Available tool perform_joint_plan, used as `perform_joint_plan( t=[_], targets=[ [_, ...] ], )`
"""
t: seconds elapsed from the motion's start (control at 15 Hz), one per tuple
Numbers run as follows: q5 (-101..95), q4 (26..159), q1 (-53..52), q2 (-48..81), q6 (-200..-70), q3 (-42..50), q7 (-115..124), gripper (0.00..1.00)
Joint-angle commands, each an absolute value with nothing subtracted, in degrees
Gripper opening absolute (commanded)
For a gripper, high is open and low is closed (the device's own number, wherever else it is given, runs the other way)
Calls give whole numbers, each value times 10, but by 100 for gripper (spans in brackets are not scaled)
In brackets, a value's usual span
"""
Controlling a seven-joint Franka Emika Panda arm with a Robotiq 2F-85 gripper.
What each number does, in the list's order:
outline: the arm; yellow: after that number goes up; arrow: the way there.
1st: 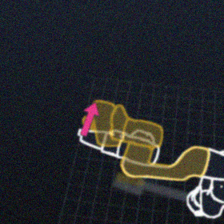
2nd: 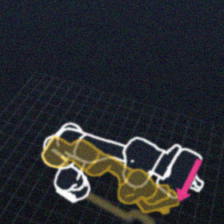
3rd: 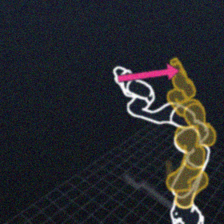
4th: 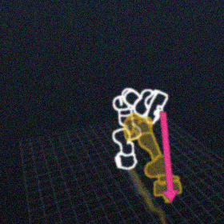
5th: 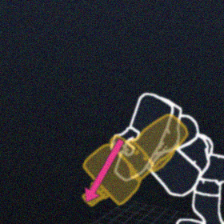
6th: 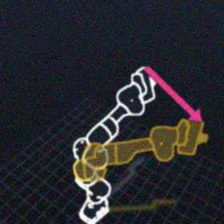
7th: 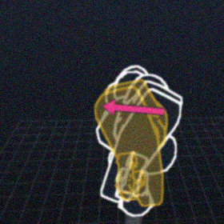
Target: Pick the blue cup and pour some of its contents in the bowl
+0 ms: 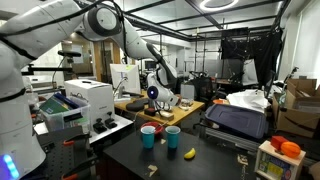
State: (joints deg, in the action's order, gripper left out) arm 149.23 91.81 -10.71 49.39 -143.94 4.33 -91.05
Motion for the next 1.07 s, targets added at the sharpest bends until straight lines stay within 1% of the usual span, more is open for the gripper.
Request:
perform_joint_plan(
  t=[0.0,0.13,0.2,0.4,0.47,0.73,1.0],
  targets=[
    [1494,922,-74,463,-1489,34,-961,1],
    [1492,905,-63,462,-1521,42,-980,1],
    [1492,901,-93,464,-1525,89,-960,1],
    [1487,881,-95,466,-1565,124,-970,1],
    [1489,873,-88,467,-1586,120,-983,1],
    [1489,872,-161,463,-1647,208,-982,1],
    [1489,859,-266,508,-1694,328,-951,1]
  ],
)
